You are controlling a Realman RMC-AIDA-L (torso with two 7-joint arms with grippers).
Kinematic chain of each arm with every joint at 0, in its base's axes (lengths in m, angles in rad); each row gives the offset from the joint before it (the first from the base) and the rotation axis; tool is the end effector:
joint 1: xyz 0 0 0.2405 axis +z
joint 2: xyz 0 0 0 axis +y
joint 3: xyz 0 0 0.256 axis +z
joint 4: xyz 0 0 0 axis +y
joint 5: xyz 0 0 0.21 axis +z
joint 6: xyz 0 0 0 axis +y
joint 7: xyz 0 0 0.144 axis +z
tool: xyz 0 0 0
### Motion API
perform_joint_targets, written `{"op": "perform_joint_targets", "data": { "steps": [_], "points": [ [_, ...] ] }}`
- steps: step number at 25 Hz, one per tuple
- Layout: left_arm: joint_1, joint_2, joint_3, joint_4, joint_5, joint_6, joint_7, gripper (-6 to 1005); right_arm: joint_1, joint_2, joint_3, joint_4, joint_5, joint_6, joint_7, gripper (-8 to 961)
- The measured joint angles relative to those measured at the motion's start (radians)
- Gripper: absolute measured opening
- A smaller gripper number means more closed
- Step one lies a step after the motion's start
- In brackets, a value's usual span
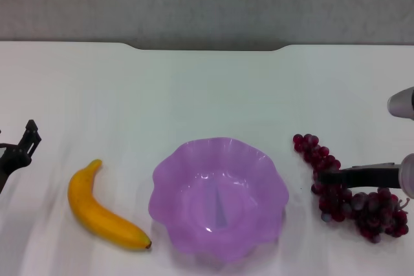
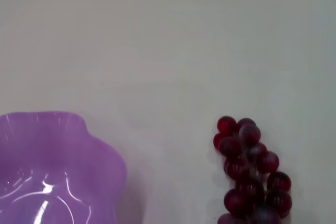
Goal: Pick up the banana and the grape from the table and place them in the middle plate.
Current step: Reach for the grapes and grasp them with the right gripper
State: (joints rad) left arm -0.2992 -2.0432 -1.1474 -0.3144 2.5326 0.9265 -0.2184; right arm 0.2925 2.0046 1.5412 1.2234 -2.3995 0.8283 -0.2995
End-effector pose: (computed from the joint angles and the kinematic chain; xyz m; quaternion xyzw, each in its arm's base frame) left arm -0.3698 0.3156 -0.0039 -0.6556 -0.3412 -0.2636 0.6199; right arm 0.2702 0.3531 -0.0141 -0.8063 0.4872 0.0089 0.3352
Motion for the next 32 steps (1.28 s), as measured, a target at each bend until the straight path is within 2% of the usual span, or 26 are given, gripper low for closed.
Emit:
{"op": "perform_joint_targets", "data": {
  "steps": [23, 32],
  "points": [
    [-0.004, 0.0, 0.004, 0.0, 0.0, 0.0, 0.001, 758, 0.153, 0.003, -0.085, -0.318, 0.04, -0.159, -0.008, 776],
    [-0.005, 0.0, 0.003, 0.0, 0.0, 0.0, 0.001, 758, 0.161, 0.003, -0.122, -0.341, 0.04, -0.207, -0.008, 766]
  ]
}}
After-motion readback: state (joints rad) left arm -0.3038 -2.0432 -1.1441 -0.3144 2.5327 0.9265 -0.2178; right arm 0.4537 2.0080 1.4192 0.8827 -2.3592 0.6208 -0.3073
